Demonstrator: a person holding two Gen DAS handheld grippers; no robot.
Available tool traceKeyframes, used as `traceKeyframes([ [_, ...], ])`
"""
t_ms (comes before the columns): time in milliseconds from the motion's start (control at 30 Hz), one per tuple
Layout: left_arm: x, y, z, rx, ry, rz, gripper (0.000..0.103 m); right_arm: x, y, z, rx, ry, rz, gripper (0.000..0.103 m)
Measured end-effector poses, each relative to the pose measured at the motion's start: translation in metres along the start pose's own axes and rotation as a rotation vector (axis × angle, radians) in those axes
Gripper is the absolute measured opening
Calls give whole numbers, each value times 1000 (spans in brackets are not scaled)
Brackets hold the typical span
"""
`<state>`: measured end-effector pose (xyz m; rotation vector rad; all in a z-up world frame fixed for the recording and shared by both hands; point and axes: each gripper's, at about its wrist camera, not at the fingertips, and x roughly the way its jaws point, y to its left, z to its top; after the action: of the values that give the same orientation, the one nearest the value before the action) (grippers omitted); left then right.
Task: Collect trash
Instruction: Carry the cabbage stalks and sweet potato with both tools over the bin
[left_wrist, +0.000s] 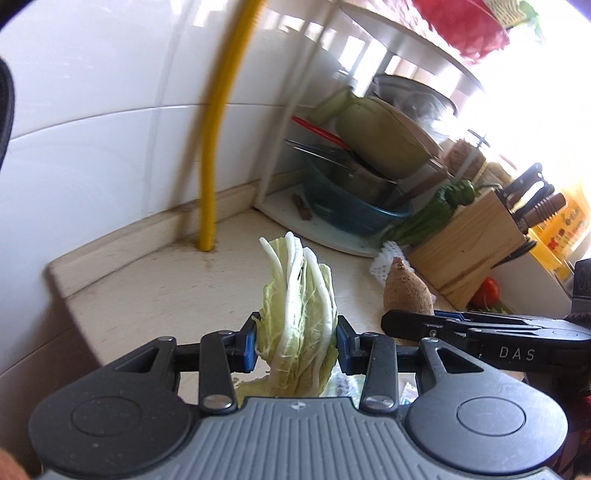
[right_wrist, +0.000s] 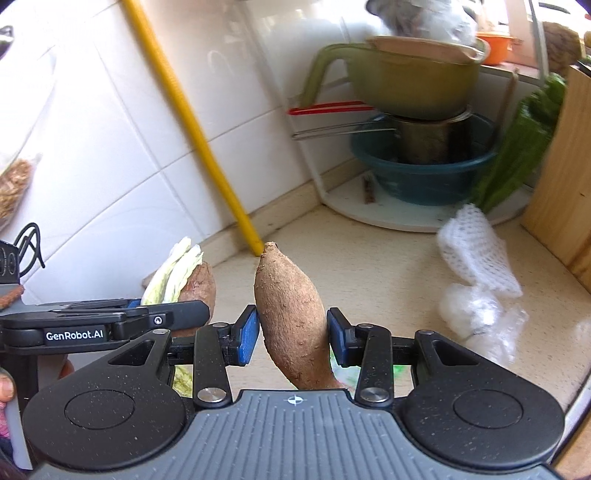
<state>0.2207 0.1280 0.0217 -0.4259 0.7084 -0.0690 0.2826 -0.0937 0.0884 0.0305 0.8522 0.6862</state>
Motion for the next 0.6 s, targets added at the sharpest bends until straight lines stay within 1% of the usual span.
traceKeyframes([
  [167,-25,14,-17,-43,-19,86,37,7,22,-2,-41,22,80,48],
  [367,-54,37,-44,-116,-37,175,37,27,60,-13,-105,86,197,48],
  [500,-73,50,-56,-148,-52,204,37,36,85,-23,-138,126,246,48],
  [600,-88,57,-61,-155,-76,216,37,41,103,-29,-159,150,264,48],
])
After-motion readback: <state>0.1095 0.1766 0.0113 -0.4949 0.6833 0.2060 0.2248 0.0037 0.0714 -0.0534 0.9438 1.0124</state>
